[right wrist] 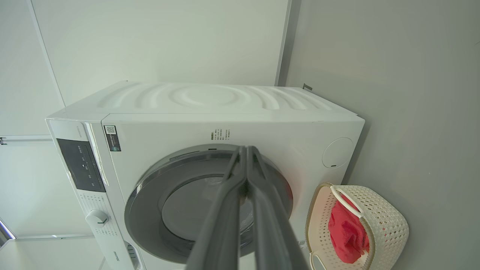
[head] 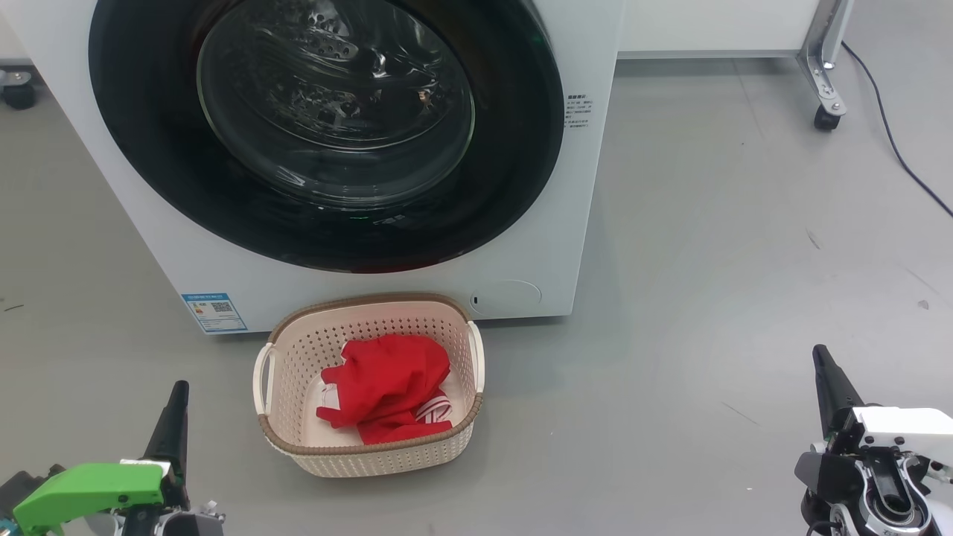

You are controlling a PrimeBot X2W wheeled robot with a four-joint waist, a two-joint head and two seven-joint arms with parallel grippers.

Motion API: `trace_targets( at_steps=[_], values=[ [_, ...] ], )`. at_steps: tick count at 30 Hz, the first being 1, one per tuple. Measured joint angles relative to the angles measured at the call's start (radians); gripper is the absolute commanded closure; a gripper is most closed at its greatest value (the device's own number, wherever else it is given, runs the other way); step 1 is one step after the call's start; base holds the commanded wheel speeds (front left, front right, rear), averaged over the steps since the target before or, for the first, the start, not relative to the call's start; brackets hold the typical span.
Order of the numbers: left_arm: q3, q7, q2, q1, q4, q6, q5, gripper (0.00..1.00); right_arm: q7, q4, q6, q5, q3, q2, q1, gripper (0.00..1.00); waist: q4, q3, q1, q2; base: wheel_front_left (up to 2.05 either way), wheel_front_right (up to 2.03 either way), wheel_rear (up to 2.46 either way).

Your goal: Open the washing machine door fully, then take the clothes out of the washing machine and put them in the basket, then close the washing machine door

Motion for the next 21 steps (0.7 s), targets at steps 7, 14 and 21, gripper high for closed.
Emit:
trace_targets(
  at_steps=[7, 14, 21],
  values=[
    [0.000, 0.000, -0.002, 0.000, 0.000, 0.000, 0.000, 1.00, 0.002, 0.000, 0.000, 0.000, -0.001, 0.000, 0.000, 1.00, 0.000, 0.000, 0.0000, 0.0000, 0.00, 0.00, 0.00],
    [0.001, 0.000, -0.003, 0.000, -0.001, 0.000, 0.000, 1.00, 0.003, 0.001, 0.000, 0.000, -0.001, 0.000, 0.000, 1.00, 0.000, 0.000, 0.0000, 0.0000, 0.00, 0.00, 0.00],
    [0.001, 0.000, -0.003, 0.000, -0.001, 0.000, 0.000, 1.00, 0.003, 0.000, 0.000, 0.000, -0.002, 0.000, 0.000, 1.00, 0.000, 0.000, 0.0000, 0.0000, 0.00, 0.00, 0.00]
  ],
)
